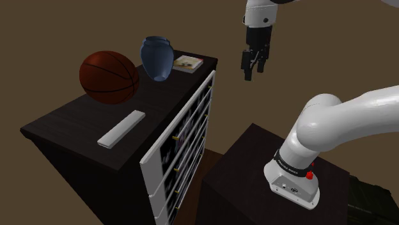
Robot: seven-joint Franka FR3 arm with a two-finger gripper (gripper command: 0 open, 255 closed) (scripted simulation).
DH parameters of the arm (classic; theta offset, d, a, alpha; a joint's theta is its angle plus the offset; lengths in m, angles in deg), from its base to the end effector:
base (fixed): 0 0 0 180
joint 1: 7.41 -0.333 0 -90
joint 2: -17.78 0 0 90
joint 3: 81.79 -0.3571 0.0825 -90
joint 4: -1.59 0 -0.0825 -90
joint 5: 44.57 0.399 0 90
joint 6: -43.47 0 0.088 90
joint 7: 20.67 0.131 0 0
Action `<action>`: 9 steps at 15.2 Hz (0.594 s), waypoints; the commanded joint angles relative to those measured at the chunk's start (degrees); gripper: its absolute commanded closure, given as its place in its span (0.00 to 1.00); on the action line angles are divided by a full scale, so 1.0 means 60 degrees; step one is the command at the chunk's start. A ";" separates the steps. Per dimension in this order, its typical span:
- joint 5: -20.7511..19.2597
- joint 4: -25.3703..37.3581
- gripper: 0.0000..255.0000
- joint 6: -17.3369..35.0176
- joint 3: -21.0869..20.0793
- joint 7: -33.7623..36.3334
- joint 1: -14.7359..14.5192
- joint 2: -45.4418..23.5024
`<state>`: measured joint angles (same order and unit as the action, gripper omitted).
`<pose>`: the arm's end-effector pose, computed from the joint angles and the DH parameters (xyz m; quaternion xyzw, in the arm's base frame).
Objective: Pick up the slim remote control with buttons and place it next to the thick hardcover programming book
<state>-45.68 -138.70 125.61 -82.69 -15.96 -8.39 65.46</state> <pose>0.2565 0.0069 0.5539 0.9953 -0.0281 -0.0903 0.0204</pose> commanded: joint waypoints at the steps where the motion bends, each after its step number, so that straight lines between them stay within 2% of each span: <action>1: 0.0000 0.0000 0.00 0.0000 0.0000 0.0000 0.0000 0.0000; 9: 0.1640 -0.0271 0.00 0.1534 -0.1912 0.3087 -0.0063 -0.0885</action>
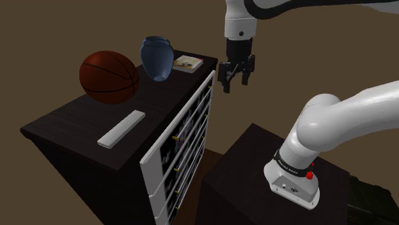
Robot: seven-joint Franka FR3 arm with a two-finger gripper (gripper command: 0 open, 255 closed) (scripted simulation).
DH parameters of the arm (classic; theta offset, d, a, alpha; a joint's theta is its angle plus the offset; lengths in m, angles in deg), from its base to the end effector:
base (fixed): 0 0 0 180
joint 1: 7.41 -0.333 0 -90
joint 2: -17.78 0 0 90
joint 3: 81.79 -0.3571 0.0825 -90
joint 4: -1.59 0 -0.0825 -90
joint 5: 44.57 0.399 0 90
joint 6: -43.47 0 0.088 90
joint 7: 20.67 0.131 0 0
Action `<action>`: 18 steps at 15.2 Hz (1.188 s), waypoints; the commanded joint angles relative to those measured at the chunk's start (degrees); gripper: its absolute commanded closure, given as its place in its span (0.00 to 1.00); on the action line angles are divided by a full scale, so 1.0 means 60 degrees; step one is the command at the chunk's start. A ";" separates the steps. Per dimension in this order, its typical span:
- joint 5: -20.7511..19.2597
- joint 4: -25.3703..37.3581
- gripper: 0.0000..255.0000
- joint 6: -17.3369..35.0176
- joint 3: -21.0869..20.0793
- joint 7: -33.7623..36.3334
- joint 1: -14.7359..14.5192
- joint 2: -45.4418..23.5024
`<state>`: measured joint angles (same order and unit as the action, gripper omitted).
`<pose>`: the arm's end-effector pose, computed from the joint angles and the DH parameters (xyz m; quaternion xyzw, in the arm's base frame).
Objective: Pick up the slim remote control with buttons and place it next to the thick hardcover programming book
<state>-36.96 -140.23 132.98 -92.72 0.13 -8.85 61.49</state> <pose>0.2780 0.0896 0.5254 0.9909 -0.1090 -0.0764 0.0198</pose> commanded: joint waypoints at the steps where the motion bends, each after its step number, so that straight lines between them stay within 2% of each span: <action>1: 0.0351 0.0019 0.00 0.0528 -0.0480 0.0780 0.0023 -0.0416; 6: 0.0940 0.0422 0.00 0.1674 -0.1648 0.2649 0.0143 -0.1628; 10: 0.1062 0.1008 0.00 0.2584 -0.2555 0.4177 0.0369 -0.2853; 14: 0.0776 0.1812 0.00 0.3420 -0.3414 0.5809 0.0681 -0.4279; 18: -0.0008 0.2825 0.00 0.4099 -0.4152 0.7613 0.0963 -0.5910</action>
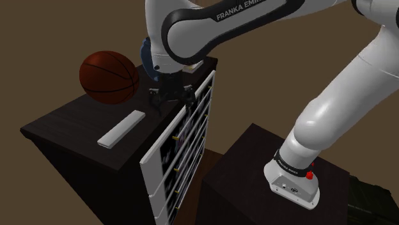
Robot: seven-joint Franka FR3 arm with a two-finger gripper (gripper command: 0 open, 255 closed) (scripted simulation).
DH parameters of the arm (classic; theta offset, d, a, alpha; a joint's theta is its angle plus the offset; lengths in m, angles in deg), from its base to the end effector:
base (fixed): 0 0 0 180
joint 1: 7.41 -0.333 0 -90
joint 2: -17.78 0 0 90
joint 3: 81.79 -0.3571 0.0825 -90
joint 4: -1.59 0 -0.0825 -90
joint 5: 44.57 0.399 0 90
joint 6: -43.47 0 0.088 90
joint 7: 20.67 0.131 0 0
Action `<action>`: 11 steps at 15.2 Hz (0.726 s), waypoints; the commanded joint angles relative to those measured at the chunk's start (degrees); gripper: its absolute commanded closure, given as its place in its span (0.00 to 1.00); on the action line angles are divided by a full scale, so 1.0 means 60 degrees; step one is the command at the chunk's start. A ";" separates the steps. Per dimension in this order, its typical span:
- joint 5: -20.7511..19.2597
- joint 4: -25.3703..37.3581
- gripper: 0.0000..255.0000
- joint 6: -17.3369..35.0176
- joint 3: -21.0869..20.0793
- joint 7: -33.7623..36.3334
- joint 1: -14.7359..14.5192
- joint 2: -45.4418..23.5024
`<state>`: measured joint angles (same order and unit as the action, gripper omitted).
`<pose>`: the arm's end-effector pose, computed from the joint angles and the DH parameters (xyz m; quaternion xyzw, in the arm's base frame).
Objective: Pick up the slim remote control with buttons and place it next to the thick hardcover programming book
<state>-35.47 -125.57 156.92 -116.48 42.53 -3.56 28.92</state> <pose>0.4127 0.2716 0.4457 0.9474 -0.3175 -0.0376 0.0159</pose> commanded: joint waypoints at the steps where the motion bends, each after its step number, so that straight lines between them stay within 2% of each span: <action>1: -0.0533 0.0668 0.00 0.0240 -0.0336 0.1026 0.0119 -0.0921; 5: -0.1849 0.1965 0.00 0.0553 -0.0620 0.2966 0.0004 -0.2748; 11: -0.3649 0.4385 0.00 0.0393 -0.0149 0.5370 -0.0966 -0.5350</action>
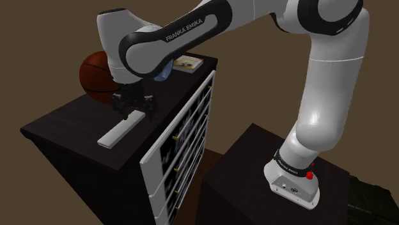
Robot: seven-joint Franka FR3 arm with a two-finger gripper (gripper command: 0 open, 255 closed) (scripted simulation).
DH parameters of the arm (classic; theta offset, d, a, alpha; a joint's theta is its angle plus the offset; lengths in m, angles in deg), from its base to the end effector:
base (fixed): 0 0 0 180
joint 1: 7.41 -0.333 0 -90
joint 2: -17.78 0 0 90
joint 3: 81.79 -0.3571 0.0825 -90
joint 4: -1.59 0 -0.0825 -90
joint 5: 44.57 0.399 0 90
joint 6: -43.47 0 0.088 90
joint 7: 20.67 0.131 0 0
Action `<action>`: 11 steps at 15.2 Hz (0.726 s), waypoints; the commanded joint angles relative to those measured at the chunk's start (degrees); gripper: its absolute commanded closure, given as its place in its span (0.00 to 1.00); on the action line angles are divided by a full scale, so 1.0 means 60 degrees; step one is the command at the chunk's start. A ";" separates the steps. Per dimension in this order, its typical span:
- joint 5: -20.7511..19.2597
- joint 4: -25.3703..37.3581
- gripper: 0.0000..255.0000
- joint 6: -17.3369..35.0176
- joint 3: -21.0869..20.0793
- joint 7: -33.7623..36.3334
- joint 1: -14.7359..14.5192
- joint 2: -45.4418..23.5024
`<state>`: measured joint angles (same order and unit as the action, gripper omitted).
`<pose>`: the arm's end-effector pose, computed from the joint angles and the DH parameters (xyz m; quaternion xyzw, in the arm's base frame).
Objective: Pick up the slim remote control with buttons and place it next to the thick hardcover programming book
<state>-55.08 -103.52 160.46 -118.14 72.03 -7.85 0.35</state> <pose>0.5354 0.3500 0.3988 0.8985 -0.4387 -0.0145 0.0109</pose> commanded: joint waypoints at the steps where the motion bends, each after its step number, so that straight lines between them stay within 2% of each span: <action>1: -0.0606 0.1171 0.00 -0.0280 0.0261 0.0762 -0.0452 -0.0992; 5: -0.1244 0.3001 0.00 -0.0681 0.0791 0.1674 -0.1208 -0.2420; 11: -0.1416 0.2632 0.00 -0.0069 0.0911 0.1786 -0.1238 -0.2695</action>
<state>-63.32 -87.76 159.58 -112.85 82.61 -15.13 -15.29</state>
